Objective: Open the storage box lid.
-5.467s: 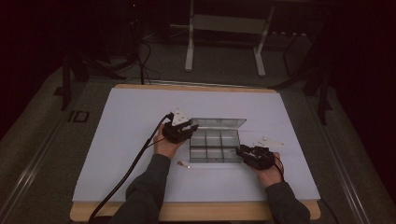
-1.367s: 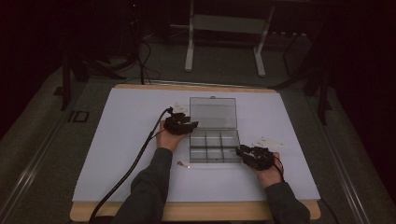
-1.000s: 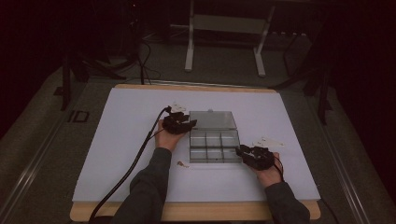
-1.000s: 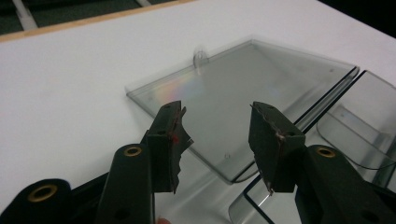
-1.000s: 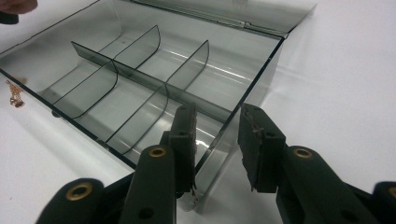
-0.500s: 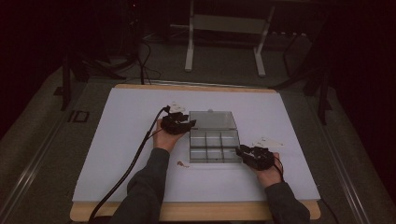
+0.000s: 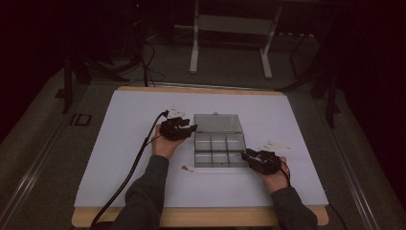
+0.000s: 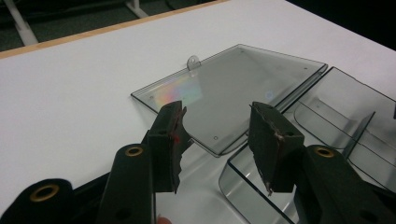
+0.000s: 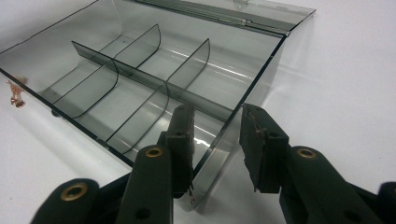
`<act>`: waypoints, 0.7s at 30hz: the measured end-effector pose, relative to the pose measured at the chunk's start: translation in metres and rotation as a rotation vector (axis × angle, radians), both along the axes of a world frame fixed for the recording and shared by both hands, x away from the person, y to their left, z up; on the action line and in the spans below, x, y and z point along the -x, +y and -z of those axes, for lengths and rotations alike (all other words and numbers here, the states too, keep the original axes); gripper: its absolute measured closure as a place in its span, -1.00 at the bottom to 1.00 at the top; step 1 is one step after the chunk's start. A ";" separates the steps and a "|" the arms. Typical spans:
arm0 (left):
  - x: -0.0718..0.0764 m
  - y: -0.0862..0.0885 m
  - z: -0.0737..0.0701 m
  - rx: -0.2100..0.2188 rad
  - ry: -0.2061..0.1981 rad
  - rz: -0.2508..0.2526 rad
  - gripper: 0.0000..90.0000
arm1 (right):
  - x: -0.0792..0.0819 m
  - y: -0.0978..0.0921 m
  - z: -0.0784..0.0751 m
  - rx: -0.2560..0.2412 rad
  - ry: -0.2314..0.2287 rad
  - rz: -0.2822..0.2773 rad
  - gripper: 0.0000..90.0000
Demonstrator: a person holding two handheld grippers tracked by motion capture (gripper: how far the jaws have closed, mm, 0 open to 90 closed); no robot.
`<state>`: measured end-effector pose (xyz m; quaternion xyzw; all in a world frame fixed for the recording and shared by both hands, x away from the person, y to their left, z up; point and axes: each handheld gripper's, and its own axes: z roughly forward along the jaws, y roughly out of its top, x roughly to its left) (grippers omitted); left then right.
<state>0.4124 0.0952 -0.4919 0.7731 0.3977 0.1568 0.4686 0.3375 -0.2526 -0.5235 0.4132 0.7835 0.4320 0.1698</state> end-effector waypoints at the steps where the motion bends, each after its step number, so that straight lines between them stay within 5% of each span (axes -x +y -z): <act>1: 0.002 0.001 0.000 -0.001 0.001 0.001 0.24 | 0.000 0.000 0.000 0.000 0.001 -0.002 0.45; 21: 0.035 0.018 -0.005 -0.011 -0.001 0.024 0.23 | 0.000 -0.005 -0.003 -0.019 -0.011 0.002 0.46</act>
